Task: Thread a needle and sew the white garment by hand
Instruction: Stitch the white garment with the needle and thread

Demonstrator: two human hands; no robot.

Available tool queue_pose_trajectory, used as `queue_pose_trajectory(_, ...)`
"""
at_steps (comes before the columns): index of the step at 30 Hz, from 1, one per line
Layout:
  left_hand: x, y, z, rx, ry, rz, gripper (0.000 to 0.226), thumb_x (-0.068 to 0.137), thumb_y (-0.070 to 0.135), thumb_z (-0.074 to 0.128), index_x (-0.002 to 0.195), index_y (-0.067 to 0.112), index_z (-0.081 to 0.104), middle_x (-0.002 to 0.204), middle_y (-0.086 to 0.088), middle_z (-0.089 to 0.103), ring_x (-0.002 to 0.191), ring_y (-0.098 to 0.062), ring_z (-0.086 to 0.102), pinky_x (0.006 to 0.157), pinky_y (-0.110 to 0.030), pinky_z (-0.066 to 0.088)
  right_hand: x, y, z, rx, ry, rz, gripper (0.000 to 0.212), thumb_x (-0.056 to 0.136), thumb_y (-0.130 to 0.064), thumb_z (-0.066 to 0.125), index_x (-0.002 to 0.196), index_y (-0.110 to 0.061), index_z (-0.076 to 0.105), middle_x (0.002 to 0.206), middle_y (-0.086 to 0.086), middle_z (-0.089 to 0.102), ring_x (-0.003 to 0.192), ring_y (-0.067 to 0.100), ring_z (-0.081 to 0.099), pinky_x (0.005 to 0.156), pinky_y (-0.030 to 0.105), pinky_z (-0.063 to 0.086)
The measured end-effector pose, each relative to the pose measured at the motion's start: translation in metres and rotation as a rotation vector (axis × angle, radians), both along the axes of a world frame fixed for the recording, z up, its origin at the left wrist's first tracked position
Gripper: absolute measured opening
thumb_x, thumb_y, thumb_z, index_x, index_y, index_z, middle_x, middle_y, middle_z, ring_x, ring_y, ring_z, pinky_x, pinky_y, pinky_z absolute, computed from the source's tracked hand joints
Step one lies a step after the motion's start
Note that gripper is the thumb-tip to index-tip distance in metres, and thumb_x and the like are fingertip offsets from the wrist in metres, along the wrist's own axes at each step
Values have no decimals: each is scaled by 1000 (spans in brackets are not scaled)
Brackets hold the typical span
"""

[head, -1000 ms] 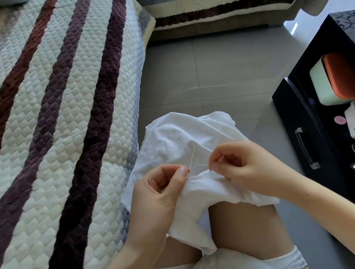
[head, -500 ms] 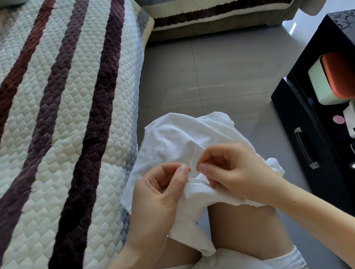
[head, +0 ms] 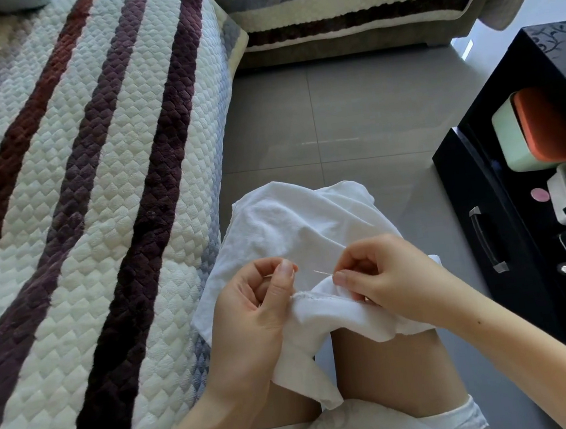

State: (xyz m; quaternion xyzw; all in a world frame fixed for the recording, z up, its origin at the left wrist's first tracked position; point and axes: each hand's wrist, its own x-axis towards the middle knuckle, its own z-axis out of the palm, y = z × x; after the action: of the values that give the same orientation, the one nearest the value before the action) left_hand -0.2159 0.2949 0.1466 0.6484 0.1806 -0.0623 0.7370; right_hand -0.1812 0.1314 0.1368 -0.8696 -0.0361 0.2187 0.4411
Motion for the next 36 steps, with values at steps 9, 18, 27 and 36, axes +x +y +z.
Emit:
queue_pose_trajectory(9, 1, -1, 2, 36, -32, -31, 26, 72, 32, 61, 85, 10, 64, 52, 8, 58, 48, -2, 53, 47, -14, 44, -2, 9, 4, 177, -54, 80, 14, 89, -7, 63, 77, -11, 69, 63, -4, 65, 57, 2, 55, 59, 12, 42)
queue_pose_trajectory(18, 3, -2, 4, -1, -41, 1, 21, 75, 28, 59, 84, 9, 60, 48, 9, 54, 43, 0, 50, 43, -13, 42, -3, 10, 1, 643, 33, -103, 14, 92, -8, 58, 79, -7, 61, 55, -2, 55, 54, 13, 41, 51, 22, 34)
queue_pose_trajectory(27, 0, -1, -5, 77, -39, -112, 13, 86, 20, 58, 84, 8, 62, 51, 9, 48, 47, -1, 43, 46, -11, 38, 0, 6, 1, 919, 0, -304, 15, 90, -19, 47, 99, -9, 51, 53, -10, 34, 48, 6, 27, 48, 17, 27)
queue_pose_trajectory(36, 0, 2, -8, 126, -30, -174, 14, 89, 16, 57, 79, 8, 61, 54, 1, 51, 48, -4, 45, 46, -12, 38, 19, -22, 27, 780, -48, -371, 15, 74, -27, 62, 77, -13, 68, 72, 2, 64, 68, 13, 57, 68, 22, 49)
